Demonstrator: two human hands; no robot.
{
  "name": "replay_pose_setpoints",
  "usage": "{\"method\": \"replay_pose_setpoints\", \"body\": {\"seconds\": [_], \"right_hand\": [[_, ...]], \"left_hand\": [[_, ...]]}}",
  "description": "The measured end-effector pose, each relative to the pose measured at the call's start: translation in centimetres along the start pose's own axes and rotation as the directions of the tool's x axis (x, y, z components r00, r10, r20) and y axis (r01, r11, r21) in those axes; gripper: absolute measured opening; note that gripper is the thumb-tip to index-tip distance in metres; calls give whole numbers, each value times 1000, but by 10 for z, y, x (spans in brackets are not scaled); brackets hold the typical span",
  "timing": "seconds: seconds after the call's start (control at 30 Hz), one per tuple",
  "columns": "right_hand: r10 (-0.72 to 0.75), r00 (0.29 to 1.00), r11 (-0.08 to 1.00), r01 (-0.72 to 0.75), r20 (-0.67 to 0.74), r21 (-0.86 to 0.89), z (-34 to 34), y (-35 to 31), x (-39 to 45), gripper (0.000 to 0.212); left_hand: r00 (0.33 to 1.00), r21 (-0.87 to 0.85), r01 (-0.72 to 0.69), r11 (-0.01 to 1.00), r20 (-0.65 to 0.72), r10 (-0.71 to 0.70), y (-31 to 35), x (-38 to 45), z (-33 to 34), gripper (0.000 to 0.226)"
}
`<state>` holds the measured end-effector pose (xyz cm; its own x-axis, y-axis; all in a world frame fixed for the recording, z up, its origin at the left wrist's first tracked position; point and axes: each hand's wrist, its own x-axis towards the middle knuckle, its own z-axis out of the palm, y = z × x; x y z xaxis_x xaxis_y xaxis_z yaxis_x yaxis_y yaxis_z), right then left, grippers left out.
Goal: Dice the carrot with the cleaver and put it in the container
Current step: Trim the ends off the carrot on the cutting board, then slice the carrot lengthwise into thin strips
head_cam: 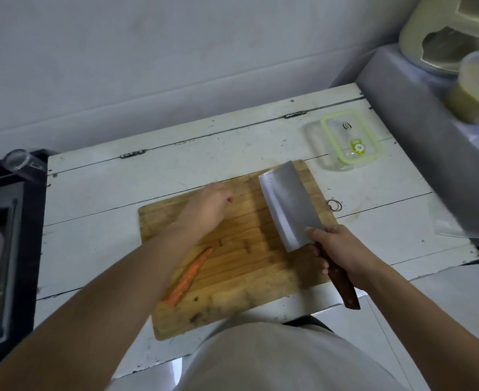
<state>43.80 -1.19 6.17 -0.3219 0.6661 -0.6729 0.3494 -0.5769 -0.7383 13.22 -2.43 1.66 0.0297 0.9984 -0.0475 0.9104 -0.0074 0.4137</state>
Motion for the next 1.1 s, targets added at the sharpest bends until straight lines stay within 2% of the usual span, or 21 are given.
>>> {"method": "replay_pose_setpoints", "body": {"seconds": [0.07, 0.17, 0.27, 0.33, 0.4, 0.43, 0.5, 0.53, 0.6, 0.67, 0.8, 0.87, 0.93, 1.0, 1.07, 1.1], "right_hand": [[-4, 1000, 1000, 4, -2, -3, 2, 2, 0, 29], [26, 1000, 1000, -26, -12, 0, 9, 5, 0, 28], [46, 999, 999, -46, 14, -1, 17, 8, 0, 29], [43, 999, 999, -43, 27, -17, 22, 4, -1, 30], [43, 999, 998, -42, 30, -42, 25, 2, -2, 33], [43, 999, 998, -41, 31, -56, 26, 1, -1, 34], [42, 998, 996, -39, 45, -74, 29, -1, 0, 33], [45, 998, 995, -40, 50, -87, 30, -2, 0, 33], [47, 998, 992, -41, 48, -118, 32, -5, 0, 36], [47, 998, 991, -41, 44, -124, 34, -9, -1, 37], [58, 998, 986, -51, 38, -160, 37, -13, -1, 39], [57, 998, 986, -50, 35, -161, 39, -15, -1, 38], [50, 998, 988, -44, 37, -145, 42, -17, -1, 35], [43, 998, 991, -37, 37, -131, 45, -19, -2, 32], [37, 999, 989, -32, 36, -142, 47, -19, -3, 31], [34, 999, 987, -29, 26, -161, 48, -19, -3, 31]], "left_hand": [[984, -53, 150, 987, -83, -154, -26, -16, -20, 18], [916, -78, 355, 932, -168, -363, -69, -48, -42, 15], [904, -60, 408, 911, -118, -412, -84, -66, -39, 15], [943, 74, 294, 953, -183, -277, -81, -71, -29, 21], [977, 235, 75, 969, -212, -24, -72, -79, -19, 47], [978, 330, -70, 941, -161, 130, -67, -86, -14, 62], [941, 446, -308, 840, 16, 337, -58, -103, -5, 69], [924, 479, -363, 799, 75, 375, -58, -111, -4, 67], [925, 567, -370, 736, 148, 351, -69, -123, -2, 70], [951, 661, -305, 686, 168, 261, -84, -130, -7, 75], [995, 770, -97, 631, 58, 83, -96, -130, -19, 74], [999, 755, -27, 655, -5, 47, -94, -127, -24, 72], [992, 662, 94, 744, -129, -11, -89, -126, -27, 69], [953, 520, 252, 816, -281, -116, -83, -132, -24, 52], [867, 312, 408, 858, -426, -257, -69, -144, -19, 26], [820, 158, 467, 870, -445, -359, -57, -150, -18, 28]]}}
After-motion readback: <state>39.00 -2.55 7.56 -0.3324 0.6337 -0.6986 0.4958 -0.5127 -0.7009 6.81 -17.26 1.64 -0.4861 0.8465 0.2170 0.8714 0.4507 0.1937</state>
